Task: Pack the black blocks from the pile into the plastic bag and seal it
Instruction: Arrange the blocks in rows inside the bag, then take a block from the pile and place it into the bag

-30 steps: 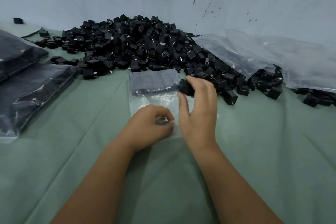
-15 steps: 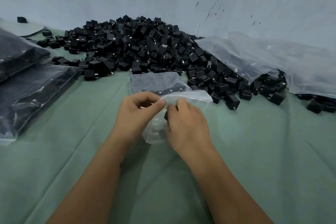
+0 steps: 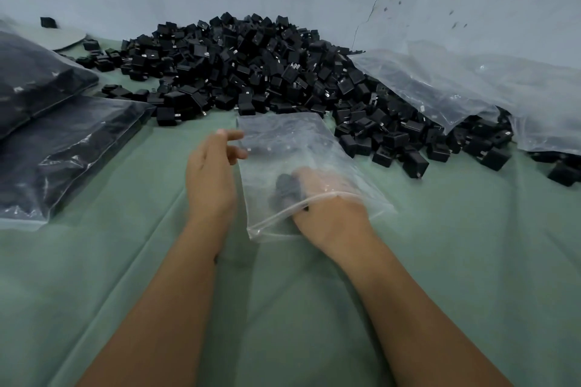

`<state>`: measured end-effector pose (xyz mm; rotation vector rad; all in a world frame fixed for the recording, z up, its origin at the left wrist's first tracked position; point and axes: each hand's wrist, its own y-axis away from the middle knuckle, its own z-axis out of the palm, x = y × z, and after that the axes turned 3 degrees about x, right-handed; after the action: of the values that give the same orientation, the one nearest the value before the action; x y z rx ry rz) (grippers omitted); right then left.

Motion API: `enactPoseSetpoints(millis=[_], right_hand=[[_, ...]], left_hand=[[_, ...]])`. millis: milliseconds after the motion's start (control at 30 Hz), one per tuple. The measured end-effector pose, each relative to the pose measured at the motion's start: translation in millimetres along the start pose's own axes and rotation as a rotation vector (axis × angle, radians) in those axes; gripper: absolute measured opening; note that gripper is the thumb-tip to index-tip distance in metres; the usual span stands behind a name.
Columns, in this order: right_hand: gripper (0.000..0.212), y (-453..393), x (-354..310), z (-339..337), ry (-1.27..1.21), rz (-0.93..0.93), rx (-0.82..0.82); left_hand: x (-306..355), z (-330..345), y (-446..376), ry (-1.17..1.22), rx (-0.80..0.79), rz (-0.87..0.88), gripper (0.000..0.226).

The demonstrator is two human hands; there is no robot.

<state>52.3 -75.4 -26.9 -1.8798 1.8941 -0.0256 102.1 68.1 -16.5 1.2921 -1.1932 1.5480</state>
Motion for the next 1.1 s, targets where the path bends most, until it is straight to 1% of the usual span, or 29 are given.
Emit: enactPoseSetpoints(millis=[67,100,200,300,400,500,600,633,733,833,900,967,1033,1100], right_hand=[[0.03,-4,-3,1,-0.084,0.065,-0.028],[0.03,-4,-3,1,-0.133,0.077,-0.028],[0.02,4,0,-2,-0.233,0.072,-0.002],[0.009,9,6,-7,-0.313,0.153,-0.046],[0.027,9,3,-10,-0.346,0.205,-0.104],[0.027,9,0,-7,-0.27,0.169,-0.218],[0.037,5,-7,-5,-0.283,0.155,-0.319],[0.037,2,-10,-4,-0.299,0.131,-0.326],[0.024,-10,-16,-1,-0.335,0.029,-0.278],[0.027,-20,-15,6,-0.376,0.025,-0.283],[0.022,-25,-14,12,-0.37,0.018,-0.275],[0.018,-32,-16,16,-0.344,0.014,-0.255],[0.019,-36,-20,20,-0.295,-0.011,-0.243],[0.02,-36,-22,22,-0.172,-0.098,-0.203]], left_hand=[[-6,-4,-6,-0.138,0.093,-0.053,0.024],[-9,-5,-8,-0.221,0.099,-0.054,0.025],[-13,-6,-8,-0.406,0.044,-0.026,0.031],[-12,-4,-1,-0.515,-0.031,0.01,0.037],[-9,-5,3,-0.596,-0.03,0.062,0.042],[-8,-6,3,-0.622,-0.019,0.019,0.042],[-9,-6,-1,-0.659,-0.103,-0.002,0.04],[-10,-5,-2,-0.667,-0.134,-0.007,0.04],[-12,-4,-4,-0.639,-0.154,-0.046,0.043],[-11,-5,-5,-0.647,-0.117,-0.054,0.044],[-9,-6,-4,-0.623,-0.119,-0.044,0.047],[-7,-7,-1,-0.598,-0.144,-0.019,0.052],[-7,-7,-1,-0.601,-0.156,-0.007,0.054],[-7,-7,-1,-0.594,-0.153,-0.007,0.053]])
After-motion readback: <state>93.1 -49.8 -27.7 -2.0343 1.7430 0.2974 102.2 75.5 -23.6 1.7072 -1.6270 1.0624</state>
